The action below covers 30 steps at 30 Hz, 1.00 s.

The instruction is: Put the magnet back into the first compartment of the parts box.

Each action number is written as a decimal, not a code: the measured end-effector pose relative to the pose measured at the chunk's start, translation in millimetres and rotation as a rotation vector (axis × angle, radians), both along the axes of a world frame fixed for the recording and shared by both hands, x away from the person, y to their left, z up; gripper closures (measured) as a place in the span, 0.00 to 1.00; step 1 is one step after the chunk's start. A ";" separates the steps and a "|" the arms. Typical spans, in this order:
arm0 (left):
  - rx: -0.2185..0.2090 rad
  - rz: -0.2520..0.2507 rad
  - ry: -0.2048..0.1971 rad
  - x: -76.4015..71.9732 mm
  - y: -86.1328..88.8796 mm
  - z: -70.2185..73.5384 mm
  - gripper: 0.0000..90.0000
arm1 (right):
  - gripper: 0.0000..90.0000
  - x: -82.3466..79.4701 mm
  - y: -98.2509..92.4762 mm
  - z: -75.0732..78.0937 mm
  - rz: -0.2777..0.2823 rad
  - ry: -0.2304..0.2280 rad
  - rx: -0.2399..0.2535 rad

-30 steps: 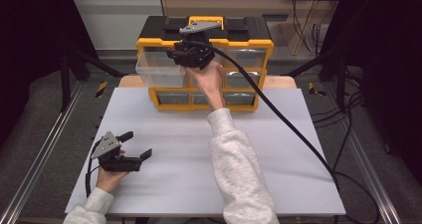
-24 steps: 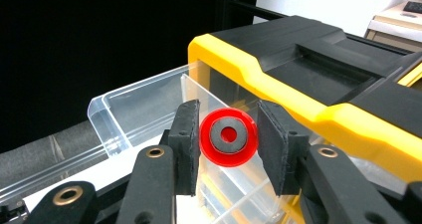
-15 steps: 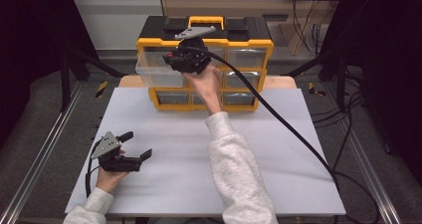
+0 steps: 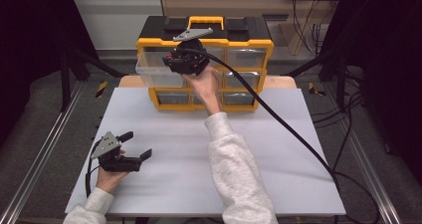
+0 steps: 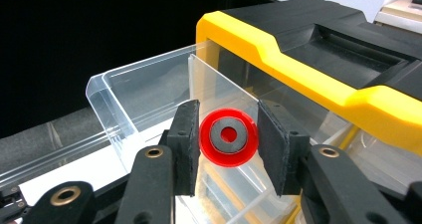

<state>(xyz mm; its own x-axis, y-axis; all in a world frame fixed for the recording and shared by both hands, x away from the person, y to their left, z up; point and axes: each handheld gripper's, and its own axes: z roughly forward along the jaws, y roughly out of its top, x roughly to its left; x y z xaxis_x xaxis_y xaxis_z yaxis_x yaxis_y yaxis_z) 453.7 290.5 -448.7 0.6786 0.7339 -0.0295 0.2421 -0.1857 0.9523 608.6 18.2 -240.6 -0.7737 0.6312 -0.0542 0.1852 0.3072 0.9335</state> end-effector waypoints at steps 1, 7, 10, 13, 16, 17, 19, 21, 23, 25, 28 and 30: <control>0.000 0.000 0.000 0.0 -0.1 0.0 0.01 | 0.65 -0.1 0.0 0.1 0.000 -0.002 0.001; 0.000 0.000 0.000 0.0 0.0 0.0 0.01 | 0.57 -2.1 -2.7 4.1 -0.014 -0.009 0.020; -0.001 0.000 0.001 0.1 0.2 0.0 0.01 | 0.52 -4.4 -4.6 7.3 -0.018 -0.019 0.032; 0.000 0.000 0.001 0.0 0.1 0.0 0.01 | 0.46 -7.4 -6.3 10.5 -0.013 -0.024 0.050; 0.000 0.000 0.001 0.2 0.2 -0.1 0.01 | 0.41 -11.6 -9.0 13.3 -0.009 -0.031 0.064; -0.001 0.000 0.001 0.2 0.3 -0.1 0.01 | 0.39 -13.9 -10.2 13.9 -0.009 -0.036 0.072; -0.001 0.001 0.002 0.2 0.2 -0.2 0.01 | 0.35 -17.4 -13.3 14.8 -0.006 -0.042 0.086; 0.000 0.000 0.002 0.3 0.2 -0.2 0.01 | 0.30 -21.4 -16.4 15.7 -0.014 -0.050 0.087; 0.001 0.000 0.002 0.2 0.0 -0.3 0.01 | 0.25 -25.8 -20.2 16.1 -0.020 -0.057 0.098; 0.002 0.000 0.002 0.2 -0.1 -0.4 0.01 | 0.20 -30.5 -24.2 16.2 -0.021 -0.060 0.113; 0.003 -0.001 0.003 0.4 -0.4 -0.5 0.01 | 0.12 -37.7 -29.0 14.8 -0.027 -0.065 0.120; 0.004 -0.001 0.003 0.4 -0.6 -0.6 0.01 | 0.10 -43.2 -32.0 12.2 -0.031 -0.073 0.123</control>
<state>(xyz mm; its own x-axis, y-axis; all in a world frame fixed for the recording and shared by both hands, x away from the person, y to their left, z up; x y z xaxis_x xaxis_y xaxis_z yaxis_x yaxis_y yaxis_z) 454.1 290.0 -449.3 0.6793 0.7333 -0.0286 0.2447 -0.1896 0.9509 565.4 -13.8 -228.4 -0.7506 0.6600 -0.0300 0.1232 0.1844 0.9751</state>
